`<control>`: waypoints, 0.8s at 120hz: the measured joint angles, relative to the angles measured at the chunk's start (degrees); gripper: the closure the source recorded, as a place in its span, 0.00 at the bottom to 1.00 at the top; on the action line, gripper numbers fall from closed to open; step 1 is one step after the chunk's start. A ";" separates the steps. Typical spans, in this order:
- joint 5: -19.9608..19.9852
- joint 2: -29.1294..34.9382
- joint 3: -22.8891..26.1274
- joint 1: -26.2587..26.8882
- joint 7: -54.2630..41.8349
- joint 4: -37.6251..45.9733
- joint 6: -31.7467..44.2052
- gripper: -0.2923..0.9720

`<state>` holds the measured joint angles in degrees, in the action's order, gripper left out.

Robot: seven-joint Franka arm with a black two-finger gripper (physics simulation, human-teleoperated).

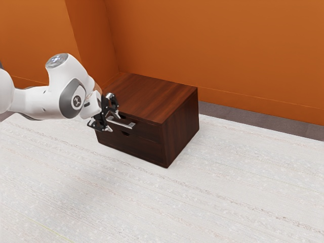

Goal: Pull the drawer handle with one arm to open the drawer

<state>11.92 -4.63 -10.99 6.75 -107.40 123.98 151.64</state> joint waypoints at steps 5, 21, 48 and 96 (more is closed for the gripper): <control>0.01 -0.28 0.00 -0.02 -0.06 -0.08 0.07 0.52; 0.03 -1.08 0.00 0.05 -0.24 -0.26 0.23 0.53; 0.15 -1.80 0.08 0.04 -0.46 -0.30 0.36 0.54; 0.58 -2.16 0.96 0.04 -0.71 -0.30 0.53 0.60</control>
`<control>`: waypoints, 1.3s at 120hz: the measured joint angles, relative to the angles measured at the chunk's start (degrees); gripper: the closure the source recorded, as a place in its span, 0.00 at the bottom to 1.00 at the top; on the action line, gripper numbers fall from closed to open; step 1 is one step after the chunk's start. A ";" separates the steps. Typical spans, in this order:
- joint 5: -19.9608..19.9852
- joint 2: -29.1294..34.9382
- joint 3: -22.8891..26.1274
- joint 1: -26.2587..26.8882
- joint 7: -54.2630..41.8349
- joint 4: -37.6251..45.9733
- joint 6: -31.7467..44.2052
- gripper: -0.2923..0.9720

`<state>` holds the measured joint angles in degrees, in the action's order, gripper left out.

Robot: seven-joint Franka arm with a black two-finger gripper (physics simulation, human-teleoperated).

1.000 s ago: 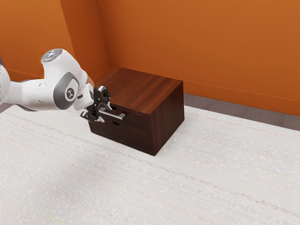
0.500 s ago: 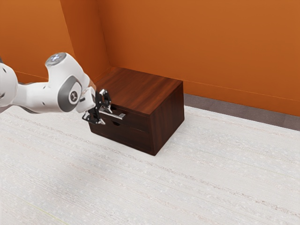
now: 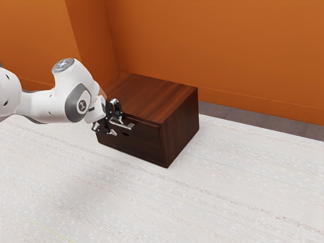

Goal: Pull the drawer handle with one arm to open the drawer

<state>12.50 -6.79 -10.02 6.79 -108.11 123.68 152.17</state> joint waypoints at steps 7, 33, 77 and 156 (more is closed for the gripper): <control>0.18 -0.01 0.00 0.00 -0.02 0.00 0.01 0.62; 0.67 0.22 0.00 -0.02 -0.09 0.21 -0.02 0.68; 1.17 1.89 0.00 -0.04 -0.16 1.82 -0.09 0.73; 1.30 5.31 -0.17 -0.12 -0.24 5.92 -0.27 0.73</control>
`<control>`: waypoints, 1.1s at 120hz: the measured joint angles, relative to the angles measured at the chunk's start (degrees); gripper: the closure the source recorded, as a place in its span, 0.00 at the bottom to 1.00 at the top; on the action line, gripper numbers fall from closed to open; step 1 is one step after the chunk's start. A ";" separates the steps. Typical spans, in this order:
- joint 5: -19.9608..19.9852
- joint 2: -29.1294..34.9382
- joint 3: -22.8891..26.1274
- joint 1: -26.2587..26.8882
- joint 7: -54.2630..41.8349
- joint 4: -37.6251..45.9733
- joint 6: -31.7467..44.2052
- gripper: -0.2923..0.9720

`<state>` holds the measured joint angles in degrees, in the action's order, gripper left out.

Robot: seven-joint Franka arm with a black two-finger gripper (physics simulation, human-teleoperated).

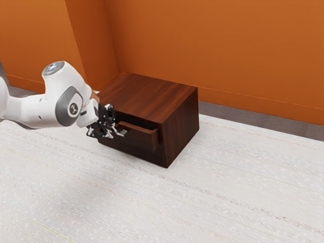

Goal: Pull the drawer handle with one arm to open the drawer

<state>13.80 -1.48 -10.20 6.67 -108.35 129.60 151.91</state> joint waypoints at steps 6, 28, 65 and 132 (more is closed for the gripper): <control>0.01 0.44 0.00 -0.04 0.00 0.52 -0.01 0.73; 0.01 1.24 -0.24 0.09 0.00 1.56 -0.04 0.73; 0.01 3.60 -0.26 -0.15 -0.01 4.46 -0.06 0.73; 0.09 8.78 -0.27 0.00 0.14 9.84 0.02 0.74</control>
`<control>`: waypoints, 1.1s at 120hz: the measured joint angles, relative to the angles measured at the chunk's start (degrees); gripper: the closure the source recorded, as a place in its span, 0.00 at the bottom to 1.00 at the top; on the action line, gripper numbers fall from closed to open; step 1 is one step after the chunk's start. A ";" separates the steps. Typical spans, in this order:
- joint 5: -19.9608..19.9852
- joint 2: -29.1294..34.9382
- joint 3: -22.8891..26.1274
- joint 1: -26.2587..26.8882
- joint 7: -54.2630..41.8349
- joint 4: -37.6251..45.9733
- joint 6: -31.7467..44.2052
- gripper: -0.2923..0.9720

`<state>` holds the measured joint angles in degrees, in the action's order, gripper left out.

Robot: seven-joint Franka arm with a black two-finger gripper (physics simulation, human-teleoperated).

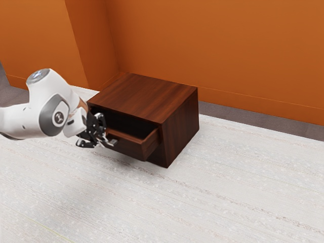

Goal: Pull the drawer handle with one arm to open the drawer

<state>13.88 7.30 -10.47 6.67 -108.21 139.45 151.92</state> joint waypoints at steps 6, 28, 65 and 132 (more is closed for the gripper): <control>0.00 0.22 -0.02 0.02 0.02 0.19 0.01 0.74; 0.02 1.45 -0.08 0.00 0.09 1.25 0.05 0.74; 0.09 3.05 -0.42 0.00 0.23 2.77 0.16 0.74; 0.30 6.51 -0.51 0.00 0.83 6.74 1.04 0.72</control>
<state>14.18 13.81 -10.98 6.67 -107.38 146.19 152.96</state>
